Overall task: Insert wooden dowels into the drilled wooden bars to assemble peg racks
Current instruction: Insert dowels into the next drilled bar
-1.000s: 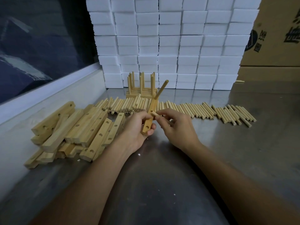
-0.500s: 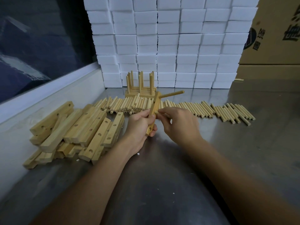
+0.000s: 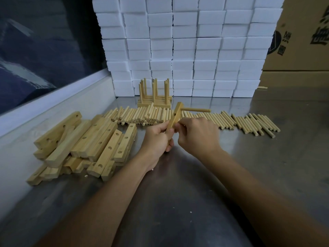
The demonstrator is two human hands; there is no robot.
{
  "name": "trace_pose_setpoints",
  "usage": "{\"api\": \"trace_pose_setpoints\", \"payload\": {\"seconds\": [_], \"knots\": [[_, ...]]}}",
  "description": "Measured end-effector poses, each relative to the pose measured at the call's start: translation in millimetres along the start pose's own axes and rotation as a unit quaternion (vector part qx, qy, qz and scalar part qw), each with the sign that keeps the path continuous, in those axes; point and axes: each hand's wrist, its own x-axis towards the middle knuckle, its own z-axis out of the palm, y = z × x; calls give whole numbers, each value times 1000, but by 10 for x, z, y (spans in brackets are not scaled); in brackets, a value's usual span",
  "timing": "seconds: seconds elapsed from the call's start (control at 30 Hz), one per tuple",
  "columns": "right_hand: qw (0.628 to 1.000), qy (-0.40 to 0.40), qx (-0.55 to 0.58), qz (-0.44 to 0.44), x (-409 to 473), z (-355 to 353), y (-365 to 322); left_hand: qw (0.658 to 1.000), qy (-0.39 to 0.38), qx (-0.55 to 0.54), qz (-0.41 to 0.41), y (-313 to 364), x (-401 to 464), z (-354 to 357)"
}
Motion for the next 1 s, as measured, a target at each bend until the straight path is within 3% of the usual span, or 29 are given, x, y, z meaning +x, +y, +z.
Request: {"api": "trace_pose_setpoints", "payload": {"seconds": [0.23,0.43,0.53,0.63,0.67,0.83,0.9,1.0], "knots": [[995,-41,83,-22,43,-8,25,999,21,-37,-5,22,-7,9],[998,-12,50,-48,55,-20,37,1000,1,-6,6,-1,6,13],[993,-32,112,37,58,-9,40,999,-18,37,14,-16,7,10],[933,-69,289,205,92,-4,50,998,-21,54,12,-32,16,12],[922,-77,305,225,95,1,46,998,-20,55,11,-32,17,12],[965,-20,238,107,72,-49,-5,1000,-30,1,0,10,12,-3],[966,-38,242,81,93,-91,-4,999,-30,-32,-18,35,15,-22],[947,-77,291,115,145,-163,14,996,-14,-74,-42,67,25,-29]]}}
